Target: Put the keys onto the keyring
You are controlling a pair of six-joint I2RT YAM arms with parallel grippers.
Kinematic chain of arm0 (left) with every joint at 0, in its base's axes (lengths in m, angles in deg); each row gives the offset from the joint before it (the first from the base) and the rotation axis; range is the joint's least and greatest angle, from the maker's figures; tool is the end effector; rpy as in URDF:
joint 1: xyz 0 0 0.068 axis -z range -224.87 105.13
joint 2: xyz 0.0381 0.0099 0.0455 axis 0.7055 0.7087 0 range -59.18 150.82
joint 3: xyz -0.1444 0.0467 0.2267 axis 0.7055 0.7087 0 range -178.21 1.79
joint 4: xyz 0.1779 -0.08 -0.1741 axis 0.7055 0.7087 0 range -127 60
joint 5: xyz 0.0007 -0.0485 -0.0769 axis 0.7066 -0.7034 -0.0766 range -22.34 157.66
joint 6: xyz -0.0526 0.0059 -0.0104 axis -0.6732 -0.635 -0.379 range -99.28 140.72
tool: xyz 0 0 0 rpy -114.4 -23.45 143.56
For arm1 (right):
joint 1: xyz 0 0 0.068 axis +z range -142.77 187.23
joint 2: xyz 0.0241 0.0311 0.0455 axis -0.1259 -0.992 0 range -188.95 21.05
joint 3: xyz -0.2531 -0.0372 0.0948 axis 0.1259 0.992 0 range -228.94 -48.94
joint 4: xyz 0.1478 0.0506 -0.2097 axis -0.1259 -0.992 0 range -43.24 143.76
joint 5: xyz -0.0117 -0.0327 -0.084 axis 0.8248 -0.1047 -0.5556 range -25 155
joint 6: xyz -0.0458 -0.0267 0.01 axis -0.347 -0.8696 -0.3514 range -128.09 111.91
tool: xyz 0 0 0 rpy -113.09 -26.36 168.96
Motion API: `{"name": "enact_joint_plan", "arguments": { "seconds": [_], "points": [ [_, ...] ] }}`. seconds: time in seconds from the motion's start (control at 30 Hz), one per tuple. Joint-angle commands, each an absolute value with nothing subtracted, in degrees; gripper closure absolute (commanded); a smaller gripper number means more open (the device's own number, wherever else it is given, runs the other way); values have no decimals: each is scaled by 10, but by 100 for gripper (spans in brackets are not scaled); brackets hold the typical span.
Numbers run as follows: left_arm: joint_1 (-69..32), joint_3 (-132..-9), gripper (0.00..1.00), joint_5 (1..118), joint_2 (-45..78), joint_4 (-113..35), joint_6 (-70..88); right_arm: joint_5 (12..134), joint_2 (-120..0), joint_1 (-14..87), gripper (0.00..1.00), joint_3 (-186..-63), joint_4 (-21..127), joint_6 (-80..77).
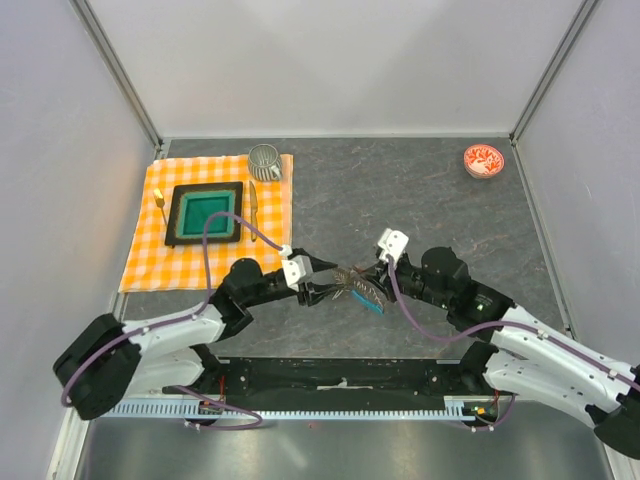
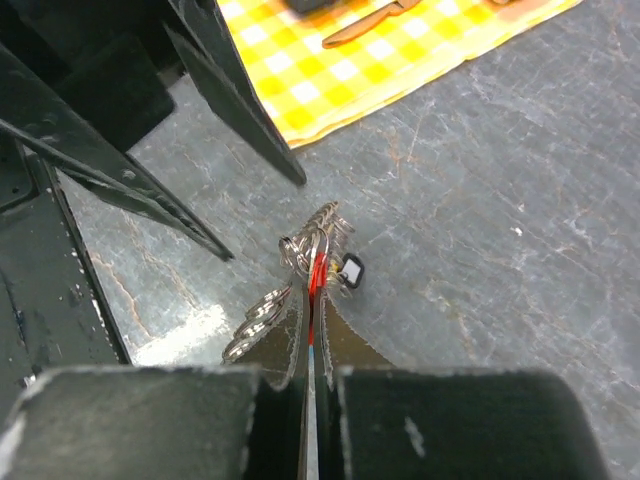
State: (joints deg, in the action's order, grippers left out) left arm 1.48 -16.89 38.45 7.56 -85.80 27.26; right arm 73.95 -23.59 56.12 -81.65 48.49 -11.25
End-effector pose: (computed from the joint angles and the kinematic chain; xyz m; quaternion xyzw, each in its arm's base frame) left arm 0.1456 -0.1778 0.2152 0.4634 0.5288 -0.4010 0.5872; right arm 0.1198 0.1457 0.2747 -0.3937 0.7008 0.2877 0.5207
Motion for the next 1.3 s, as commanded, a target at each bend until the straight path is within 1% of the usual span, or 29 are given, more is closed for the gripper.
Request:
{"name": "enact_joint_plan", "arguments": {
  "seconds": [0.0,0.03,0.07,0.13,0.23,0.27,0.3,0.4,0.5,0.6,0.77,0.9,1.1,1.27],
  "points": [
    [14,-169,36,452,-22,-785,296,715,-270,561,100,-909,449,-154],
    [14,-167,31,476,-36,-771,297,690,-298,561,100,-940,423,-160],
    [14,-165,21,488,-53,-753,302,672,-314,562,100,-955,411,-164],
    [14,-158,19,531,-90,-718,306,627,-356,565,100,-983,393,-177],
    [14,-148,18,593,-122,-696,306,483,-411,567,100,-1039,390,-193],
    [14,-149,17,609,-127,-689,305,382,-429,567,100,-1054,384,-195],
    [15,-150,17,622,-133,-679,305,338,-464,566,100,-1068,379,-196],
    [14,-154,17,655,-151,-657,309,225,-500,554,100,-1107,368,-190],
    [15,-146,18,671,-166,-657,306,172,-524,543,100,-1121,368,-186],
    [15,-145,18,675,-173,-657,306,182,-530,540,100,-1120,367,-178],
    [14,-149,18,674,-165,-653,304,305,-566,539,100,-1088,366,-151],
    [14,-153,18,699,-160,-645,303,361,-654,538,100,-1062,367,-103],
    [14,-148,18,714,-166,-646,299,437,-744,546,100,-1037,408,-83],
    [14,-144,18,730,-176,-647,298,417,-789,572,99,-1068,405,-89]
  ]
}}
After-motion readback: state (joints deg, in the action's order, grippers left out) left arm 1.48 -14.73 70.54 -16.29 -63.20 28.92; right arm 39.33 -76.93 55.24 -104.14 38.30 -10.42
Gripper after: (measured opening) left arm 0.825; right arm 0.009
